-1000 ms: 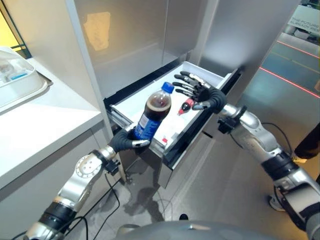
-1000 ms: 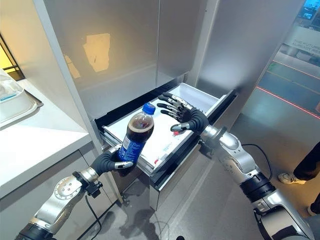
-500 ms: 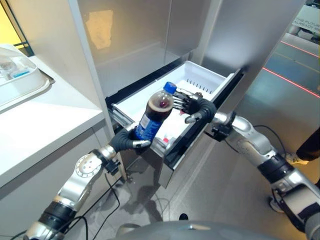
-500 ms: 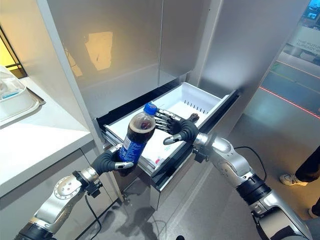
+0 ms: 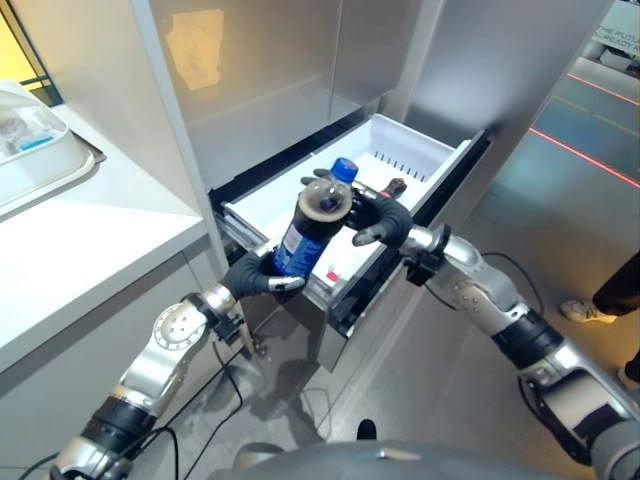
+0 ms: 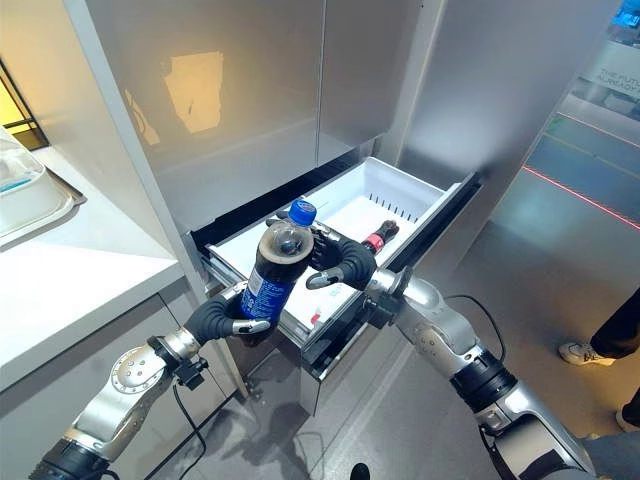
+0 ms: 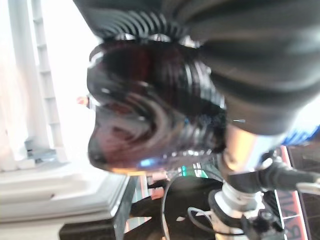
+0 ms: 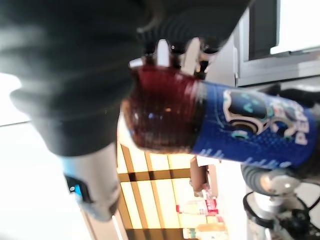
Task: Take the drinks into the refrigerator
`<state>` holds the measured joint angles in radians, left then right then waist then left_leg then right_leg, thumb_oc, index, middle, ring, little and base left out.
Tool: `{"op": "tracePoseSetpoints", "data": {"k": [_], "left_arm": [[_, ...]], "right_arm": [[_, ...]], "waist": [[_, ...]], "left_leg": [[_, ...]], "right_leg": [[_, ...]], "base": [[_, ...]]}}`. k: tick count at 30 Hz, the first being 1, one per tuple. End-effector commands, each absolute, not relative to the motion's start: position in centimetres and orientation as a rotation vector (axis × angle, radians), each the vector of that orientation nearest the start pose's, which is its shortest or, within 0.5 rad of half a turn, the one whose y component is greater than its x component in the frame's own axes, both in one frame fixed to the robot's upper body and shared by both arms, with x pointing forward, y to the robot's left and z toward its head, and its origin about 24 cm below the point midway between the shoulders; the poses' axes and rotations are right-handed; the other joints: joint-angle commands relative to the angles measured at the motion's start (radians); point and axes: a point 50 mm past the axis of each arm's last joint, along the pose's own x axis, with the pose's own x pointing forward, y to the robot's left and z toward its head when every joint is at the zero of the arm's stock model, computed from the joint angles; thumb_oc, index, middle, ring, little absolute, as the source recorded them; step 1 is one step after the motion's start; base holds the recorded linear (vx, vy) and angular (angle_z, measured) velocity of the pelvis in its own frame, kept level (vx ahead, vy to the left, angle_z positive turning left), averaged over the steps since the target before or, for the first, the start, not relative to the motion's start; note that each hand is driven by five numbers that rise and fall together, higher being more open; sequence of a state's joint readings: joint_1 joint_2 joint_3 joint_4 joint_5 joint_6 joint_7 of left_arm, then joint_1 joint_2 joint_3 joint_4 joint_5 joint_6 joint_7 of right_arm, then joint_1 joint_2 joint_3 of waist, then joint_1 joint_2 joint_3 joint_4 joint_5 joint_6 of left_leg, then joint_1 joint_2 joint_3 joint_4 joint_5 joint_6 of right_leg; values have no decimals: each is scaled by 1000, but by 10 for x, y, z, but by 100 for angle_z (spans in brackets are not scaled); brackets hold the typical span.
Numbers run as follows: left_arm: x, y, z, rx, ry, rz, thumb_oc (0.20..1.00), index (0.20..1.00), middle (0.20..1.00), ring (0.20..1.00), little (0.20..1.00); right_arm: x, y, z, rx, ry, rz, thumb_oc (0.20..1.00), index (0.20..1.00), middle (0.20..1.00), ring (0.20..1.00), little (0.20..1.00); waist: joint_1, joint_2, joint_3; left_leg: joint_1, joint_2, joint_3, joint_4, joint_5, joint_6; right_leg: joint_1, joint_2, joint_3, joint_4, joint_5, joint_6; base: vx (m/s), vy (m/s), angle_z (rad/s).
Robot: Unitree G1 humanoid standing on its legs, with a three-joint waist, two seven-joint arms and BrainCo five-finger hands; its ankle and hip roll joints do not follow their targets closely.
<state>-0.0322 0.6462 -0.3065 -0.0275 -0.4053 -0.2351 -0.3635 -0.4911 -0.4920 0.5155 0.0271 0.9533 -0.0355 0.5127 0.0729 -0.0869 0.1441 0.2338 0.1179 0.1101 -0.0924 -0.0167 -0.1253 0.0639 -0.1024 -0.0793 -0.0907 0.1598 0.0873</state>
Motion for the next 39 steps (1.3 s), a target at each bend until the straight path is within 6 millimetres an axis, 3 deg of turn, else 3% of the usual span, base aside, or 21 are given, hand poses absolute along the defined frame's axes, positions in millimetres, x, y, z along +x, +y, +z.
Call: {"op": "tracePoseSetpoints", "data": {"k": [1,18,20,21,22,23,39], "left_arm": [[256,139,141,209,-495,-765,200,200,200,200,200],[256,133,141,223,-503,-761,200,200,200,200,200],[256,133,141,225,-504,-756,200,200,200,200,200],[256,134,142,227,-507,-746,200,200,200,200,200],[256,134,142,227,-507,-745,200,200,200,200,200],[256,135,141,229,-507,-741,200,200,200,200,200],[254,139,140,230,-498,-732,200,200,200,200,200]], "right_arm": [[281,-55,176,318,-331,1247,1000,1000,1000,1000,1000],[274,-23,163,428,-263,1293,1000,1000,1000,1000,1000],[272,-19,161,447,-250,1307,837,837,837,837,837],[269,-17,161,457,-248,1320,467,467,467,467,467],[269,-17,161,457,-248,1320,278,278,278,278,278],[268,-17,160,458,-246,1325,200,200,200,200,200],[268,-17,158,478,-238,1310,200,200,200,200,200]], "waist": [[25,24,-11],[33,20,-1],[33,20,-1],[34,20,-1],[34,20,-1],[34,21,-1],[38,25,-1]], "left_leg": [[-39,-81,-67,5,-39,105],[-48,-81,-64,5,-41,109],[-47,-81,-63,5,-41,109],[-46,-80,-63,5,-41,109],[-46,-80,-63,5,-41,109],[-46,-80,-63,5,-41,109],[-45,-81,-67,5,-38,107]], "right_leg": [[56,25,-58,116,-134,6],[48,26,-45,108,-130,7],[48,26,-45,109,-131,7],[48,26,-44,111,-132,6],[48,26,-44,111,-132,6],[47,26,-45,111,-132,6],[53,25,-53,110,-130,5]], "base": [[0,0,0],[0,0,0],[0,0,0],[0,0,0],[0,0,0],[0,0,0],[0,0,0]]}}
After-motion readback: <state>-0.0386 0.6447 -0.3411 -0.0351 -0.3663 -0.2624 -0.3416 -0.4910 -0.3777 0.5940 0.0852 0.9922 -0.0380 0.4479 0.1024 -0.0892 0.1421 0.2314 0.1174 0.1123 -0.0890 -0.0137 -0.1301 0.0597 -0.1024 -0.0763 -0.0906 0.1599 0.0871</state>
